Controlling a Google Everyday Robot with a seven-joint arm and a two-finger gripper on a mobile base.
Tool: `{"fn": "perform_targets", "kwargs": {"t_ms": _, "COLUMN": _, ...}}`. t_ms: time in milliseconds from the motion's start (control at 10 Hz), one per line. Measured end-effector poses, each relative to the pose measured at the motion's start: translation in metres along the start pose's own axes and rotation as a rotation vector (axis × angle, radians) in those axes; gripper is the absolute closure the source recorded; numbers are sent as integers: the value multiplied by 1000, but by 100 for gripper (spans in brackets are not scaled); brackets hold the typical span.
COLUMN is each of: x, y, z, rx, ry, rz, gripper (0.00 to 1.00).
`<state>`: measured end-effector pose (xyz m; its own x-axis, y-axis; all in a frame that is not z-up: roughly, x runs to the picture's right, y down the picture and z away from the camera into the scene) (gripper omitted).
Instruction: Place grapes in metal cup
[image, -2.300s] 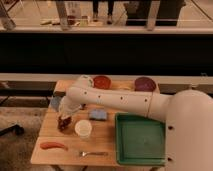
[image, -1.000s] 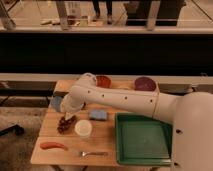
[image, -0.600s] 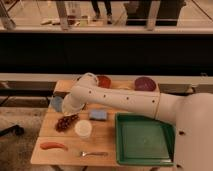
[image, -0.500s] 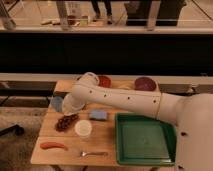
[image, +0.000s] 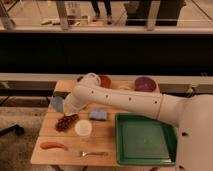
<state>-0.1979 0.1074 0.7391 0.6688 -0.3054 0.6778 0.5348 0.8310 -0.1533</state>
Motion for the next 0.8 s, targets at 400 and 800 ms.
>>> {"fn": "perform_targets", "kwargs": {"t_ms": 400, "x": -3, "y": -1, "z": -2, "rx": -4, "ry": -6, "rz": -29, "gripper": 21}}
{"fn": "perform_targets", "kwargs": {"t_ms": 800, "x": -1, "y": 1, "z": 1, "rx": -19, "ry": -13, "rz": -23, "gripper": 20}}
